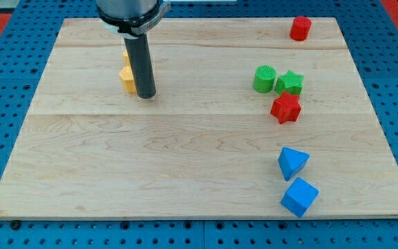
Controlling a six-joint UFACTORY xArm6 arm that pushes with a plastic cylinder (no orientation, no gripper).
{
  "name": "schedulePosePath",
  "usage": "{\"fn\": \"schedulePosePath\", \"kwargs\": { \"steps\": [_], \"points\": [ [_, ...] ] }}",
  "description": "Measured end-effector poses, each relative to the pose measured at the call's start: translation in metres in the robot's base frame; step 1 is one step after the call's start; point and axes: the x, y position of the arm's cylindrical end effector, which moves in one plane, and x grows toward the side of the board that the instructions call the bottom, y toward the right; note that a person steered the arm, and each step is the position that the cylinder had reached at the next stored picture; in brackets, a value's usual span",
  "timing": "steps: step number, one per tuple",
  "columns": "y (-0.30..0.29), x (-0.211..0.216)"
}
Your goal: Place the red star to the left of the red circle
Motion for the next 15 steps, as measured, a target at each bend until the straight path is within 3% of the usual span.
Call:
{"fn": "schedulePosePath", "kwargs": {
  "steps": [2,4,6,7,8,13,14,15],
  "points": [
    [-0.009,-0.039],
    [0.092,0.027],
    [0.234,0.069],
    [0.269,0.098],
    [0.295,0.099],
    [0.373,0.099],
    [0.383,0.081],
    [0.340,0.070]
  ]
}}
